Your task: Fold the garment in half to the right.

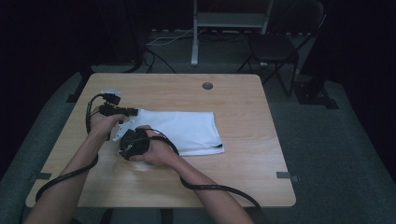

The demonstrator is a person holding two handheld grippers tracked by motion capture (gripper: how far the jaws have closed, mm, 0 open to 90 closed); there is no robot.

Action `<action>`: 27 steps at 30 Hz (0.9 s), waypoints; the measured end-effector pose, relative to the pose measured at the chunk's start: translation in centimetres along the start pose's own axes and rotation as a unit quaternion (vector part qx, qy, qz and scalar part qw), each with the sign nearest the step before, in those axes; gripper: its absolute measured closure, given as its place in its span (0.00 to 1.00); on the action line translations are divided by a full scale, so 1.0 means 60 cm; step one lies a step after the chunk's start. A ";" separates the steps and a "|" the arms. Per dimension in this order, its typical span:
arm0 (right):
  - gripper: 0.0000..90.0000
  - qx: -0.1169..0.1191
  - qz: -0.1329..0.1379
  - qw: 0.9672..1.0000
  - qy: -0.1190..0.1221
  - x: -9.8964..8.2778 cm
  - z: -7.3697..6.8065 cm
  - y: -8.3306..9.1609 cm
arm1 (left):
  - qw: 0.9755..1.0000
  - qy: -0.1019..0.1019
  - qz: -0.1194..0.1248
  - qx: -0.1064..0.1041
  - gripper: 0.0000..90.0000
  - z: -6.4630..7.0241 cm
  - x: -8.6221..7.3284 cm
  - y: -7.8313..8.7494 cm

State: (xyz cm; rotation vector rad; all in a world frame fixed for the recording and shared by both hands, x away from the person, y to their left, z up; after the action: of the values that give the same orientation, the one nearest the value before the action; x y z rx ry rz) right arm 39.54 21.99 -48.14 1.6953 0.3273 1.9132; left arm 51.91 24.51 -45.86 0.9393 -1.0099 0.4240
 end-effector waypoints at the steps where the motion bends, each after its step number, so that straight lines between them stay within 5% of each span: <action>1: 0.53 0.001 -0.002 1.000 0.000 -0.002 -0.001 -0.005 | 1.000 -0.001 0.000 0.000 0.95 0.000 0.000 0.000; 10: 0.64 0.006 -0.007 0.999 -0.033 -0.023 -0.001 -0.026 | 1.000 -0.002 -0.004 -0.004 0.95 0.002 -0.003 0.000; 11: 0.73 0.003 -0.004 1.000 -0.029 -0.024 0.000 -0.025 | 1.000 -0.002 -0.004 -0.005 0.95 0.003 -0.003 0.000; 17: 0.89 -0.010 0.006 0.999 -0.034 -0.026 0.002 -0.025 | 1.000 -0.001 -0.006 -0.003 0.95 0.002 -0.007 0.000; 27: 0.90 -0.016 0.033 0.998 -0.053 0.002 0.005 -0.005 | 1.000 -0.002 -0.005 0.000 0.94 0.005 0.005 0.003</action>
State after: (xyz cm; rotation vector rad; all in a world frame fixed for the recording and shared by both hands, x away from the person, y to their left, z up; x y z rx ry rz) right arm 39.88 22.25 -48.14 1.7986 0.2010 1.8557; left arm 51.78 24.35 -45.46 0.9445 -1.0085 0.4133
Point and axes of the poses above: each handheld gripper's, and its own axes: y roughly backward along the jaws, x roughly out of its top, z roughly to its right, the point moved 10 cm from there along -y, roughly forward along the jaws, and after that the axes turned 13 degrees about z, right-handed, at the moved point
